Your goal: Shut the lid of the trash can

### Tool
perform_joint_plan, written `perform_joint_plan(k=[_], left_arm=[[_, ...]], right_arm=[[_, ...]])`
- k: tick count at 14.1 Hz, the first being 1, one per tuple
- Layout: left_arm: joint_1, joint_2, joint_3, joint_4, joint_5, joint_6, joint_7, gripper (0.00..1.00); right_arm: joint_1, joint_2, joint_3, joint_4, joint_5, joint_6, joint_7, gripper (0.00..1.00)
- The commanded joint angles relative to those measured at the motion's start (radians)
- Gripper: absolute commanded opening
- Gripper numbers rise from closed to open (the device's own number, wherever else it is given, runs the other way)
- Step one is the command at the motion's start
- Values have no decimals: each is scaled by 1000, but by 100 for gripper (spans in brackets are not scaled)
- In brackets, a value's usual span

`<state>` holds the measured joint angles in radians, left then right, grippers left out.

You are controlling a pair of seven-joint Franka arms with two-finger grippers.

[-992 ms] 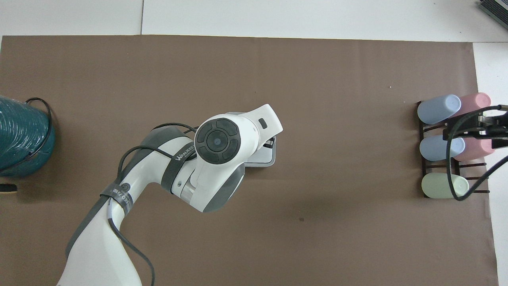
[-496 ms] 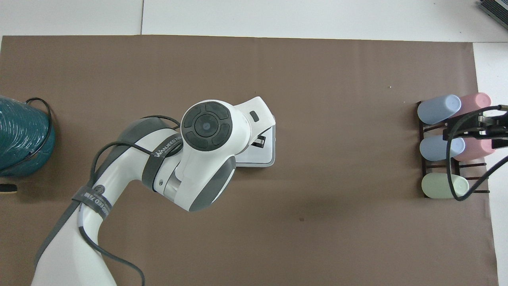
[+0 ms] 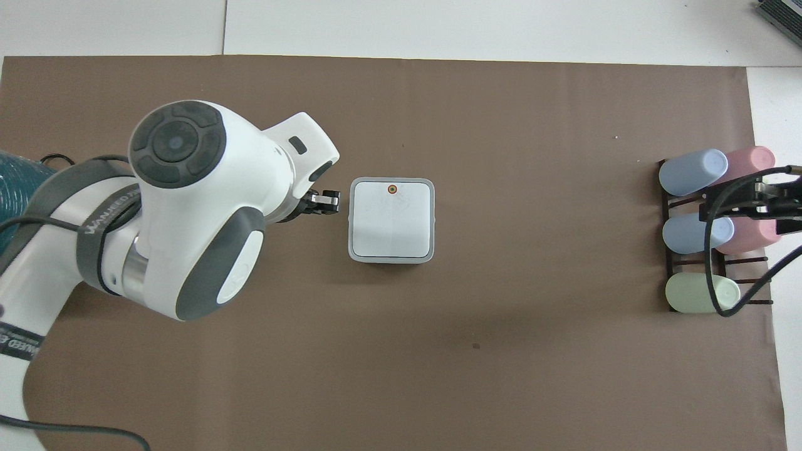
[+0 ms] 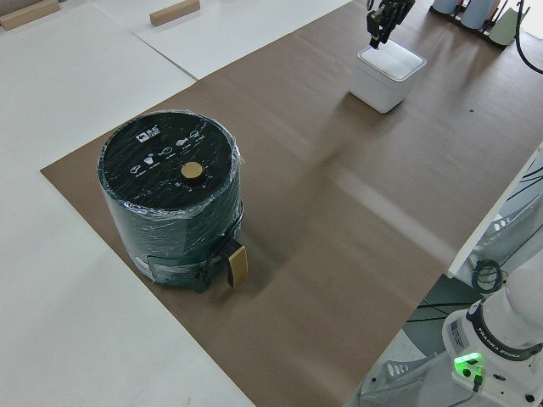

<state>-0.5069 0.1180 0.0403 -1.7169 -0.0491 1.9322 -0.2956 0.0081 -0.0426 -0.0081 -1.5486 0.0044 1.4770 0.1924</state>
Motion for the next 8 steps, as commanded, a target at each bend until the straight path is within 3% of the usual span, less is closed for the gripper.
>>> perform_joint_plan(k=[1, 8], left_arm=[[54, -73, -7, -24, -2, -68, 54, 100], [235, -162, -4, -18, 5, -223, 288, 100]], right_arm=[[0, -22, 0, -25, 11, 5, -4, 100], [0, -22, 0, -25, 13, 5, -4, 100]])
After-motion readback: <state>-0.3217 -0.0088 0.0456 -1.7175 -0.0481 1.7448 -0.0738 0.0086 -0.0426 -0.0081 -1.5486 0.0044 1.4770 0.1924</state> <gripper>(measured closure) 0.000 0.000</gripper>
